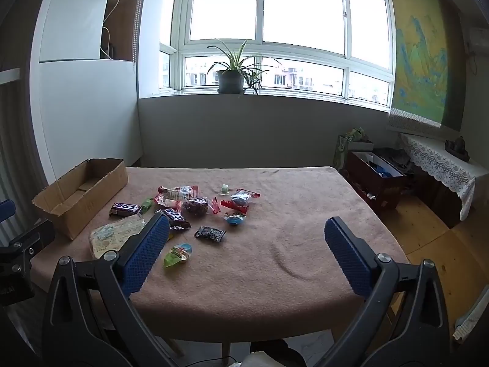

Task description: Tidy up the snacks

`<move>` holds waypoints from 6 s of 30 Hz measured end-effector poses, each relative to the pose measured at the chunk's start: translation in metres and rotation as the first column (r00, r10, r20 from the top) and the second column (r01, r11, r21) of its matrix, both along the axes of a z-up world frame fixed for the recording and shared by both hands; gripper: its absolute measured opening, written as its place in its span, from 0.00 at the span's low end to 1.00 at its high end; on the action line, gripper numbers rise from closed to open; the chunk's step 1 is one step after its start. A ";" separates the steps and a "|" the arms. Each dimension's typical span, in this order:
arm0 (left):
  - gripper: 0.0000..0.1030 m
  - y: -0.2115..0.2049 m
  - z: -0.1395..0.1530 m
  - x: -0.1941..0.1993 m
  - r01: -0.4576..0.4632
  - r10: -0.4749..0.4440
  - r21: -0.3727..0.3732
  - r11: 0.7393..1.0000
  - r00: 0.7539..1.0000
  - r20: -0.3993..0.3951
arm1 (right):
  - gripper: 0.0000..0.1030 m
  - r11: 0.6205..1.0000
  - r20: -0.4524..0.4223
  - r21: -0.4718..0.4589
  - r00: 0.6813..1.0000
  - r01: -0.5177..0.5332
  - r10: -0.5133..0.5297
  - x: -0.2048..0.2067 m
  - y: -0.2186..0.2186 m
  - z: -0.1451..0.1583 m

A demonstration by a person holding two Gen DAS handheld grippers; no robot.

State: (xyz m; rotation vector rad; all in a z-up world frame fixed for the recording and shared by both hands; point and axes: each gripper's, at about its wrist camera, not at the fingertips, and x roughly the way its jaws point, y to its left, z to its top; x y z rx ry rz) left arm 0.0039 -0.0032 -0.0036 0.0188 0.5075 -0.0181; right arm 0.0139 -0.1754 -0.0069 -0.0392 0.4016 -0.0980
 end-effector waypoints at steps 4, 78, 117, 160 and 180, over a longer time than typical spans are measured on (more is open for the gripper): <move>0.99 -0.002 0.000 0.000 0.003 -0.003 0.000 1.000 1.000 -0.001 | 1.00 1.000 0.001 -0.001 1.000 0.000 0.000 0.001 -0.002 -0.003; 0.99 0.018 0.004 0.022 0.039 -0.040 -0.014 0.999 0.997 -0.072 | 1.00 0.998 -0.081 0.012 0.995 -0.058 0.059 0.028 0.008 -0.001; 0.59 0.045 -0.083 0.180 0.120 -0.261 -0.271 0.955 0.771 -0.580 | 0.74 0.735 -0.257 0.625 0.819 -0.264 0.513 0.075 0.010 -0.071; 0.58 0.035 -0.087 0.111 0.343 -0.410 -0.226 0.912 0.798 -0.441 | 0.36 0.709 -0.396 0.672 0.703 -0.217 0.590 0.127 0.057 -0.117; 0.51 0.046 -0.074 0.089 0.293 -0.384 -0.286 0.912 0.855 -0.349 | 0.31 0.760 -0.390 0.581 0.720 -0.291 0.574 0.120 0.076 -0.092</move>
